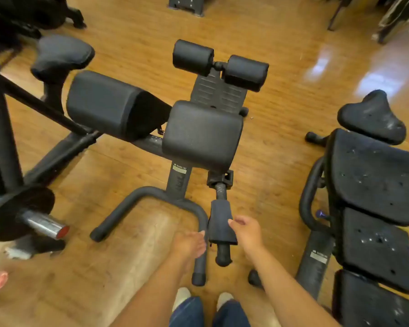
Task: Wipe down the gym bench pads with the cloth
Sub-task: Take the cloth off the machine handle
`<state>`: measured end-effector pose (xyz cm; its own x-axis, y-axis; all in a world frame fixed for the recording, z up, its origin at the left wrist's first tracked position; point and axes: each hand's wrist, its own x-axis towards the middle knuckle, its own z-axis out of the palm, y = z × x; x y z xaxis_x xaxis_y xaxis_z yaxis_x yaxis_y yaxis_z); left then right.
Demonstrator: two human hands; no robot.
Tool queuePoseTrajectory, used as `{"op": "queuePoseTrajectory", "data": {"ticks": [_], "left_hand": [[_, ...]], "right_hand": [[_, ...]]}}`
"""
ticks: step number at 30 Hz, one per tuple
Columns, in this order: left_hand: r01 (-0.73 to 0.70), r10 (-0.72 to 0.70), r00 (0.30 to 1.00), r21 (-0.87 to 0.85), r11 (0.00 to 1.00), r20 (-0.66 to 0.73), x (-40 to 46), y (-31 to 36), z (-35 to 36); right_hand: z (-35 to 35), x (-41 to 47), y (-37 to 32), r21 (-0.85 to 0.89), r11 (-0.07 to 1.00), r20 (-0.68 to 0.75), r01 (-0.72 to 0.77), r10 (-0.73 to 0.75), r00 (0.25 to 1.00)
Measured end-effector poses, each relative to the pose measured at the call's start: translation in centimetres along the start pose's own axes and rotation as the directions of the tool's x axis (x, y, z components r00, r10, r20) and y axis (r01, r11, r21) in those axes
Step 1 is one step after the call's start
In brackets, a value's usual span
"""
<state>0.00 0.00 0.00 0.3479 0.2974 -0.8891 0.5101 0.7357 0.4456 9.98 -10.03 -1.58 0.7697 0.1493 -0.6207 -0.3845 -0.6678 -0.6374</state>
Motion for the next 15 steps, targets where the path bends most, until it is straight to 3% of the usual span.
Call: {"op": "queuePoseTrajectory", "data": {"ticks": [3, 6, 11, 13, 15], "left_hand": [[0.108, -0.107, 0.988, -0.006, 0.994, 0.109, 2.4, -1.3, 1.2], [0.193, -0.193, 0.978, 0.016, 0.981, 0.079, 3.2, -1.5, 2.3], [0.375, -0.34, 0.927, -0.355, 0.856, 0.16, 3.6, -0.4, 2.4], [0.379, -0.323, 0.925, -0.552, 0.743, 0.2, 3.8, 0.1, 1.9], [0.335, -0.272, 0.941, -0.681, 0.651, 0.203, 4.0, 0.5, 1.4]], "right_hand": [[1.8, 2.1, 0.1, 0.024, 1.0, 0.055, -0.005, 0.004, 0.998], [3.9, 3.3, -0.6, 0.033, 0.998, 0.096, -0.049, 0.046, 0.994], [5.0, 4.1, -0.4, 0.001, 1.0, -0.007, -0.014, 0.014, 1.0], [4.4, 4.4, 0.1, 0.092, 0.995, 0.034, -0.04, 0.037, 0.999], [3.7, 4.7, 0.7, 0.262, 0.945, 0.107, -0.196, 0.173, 0.979]]}}
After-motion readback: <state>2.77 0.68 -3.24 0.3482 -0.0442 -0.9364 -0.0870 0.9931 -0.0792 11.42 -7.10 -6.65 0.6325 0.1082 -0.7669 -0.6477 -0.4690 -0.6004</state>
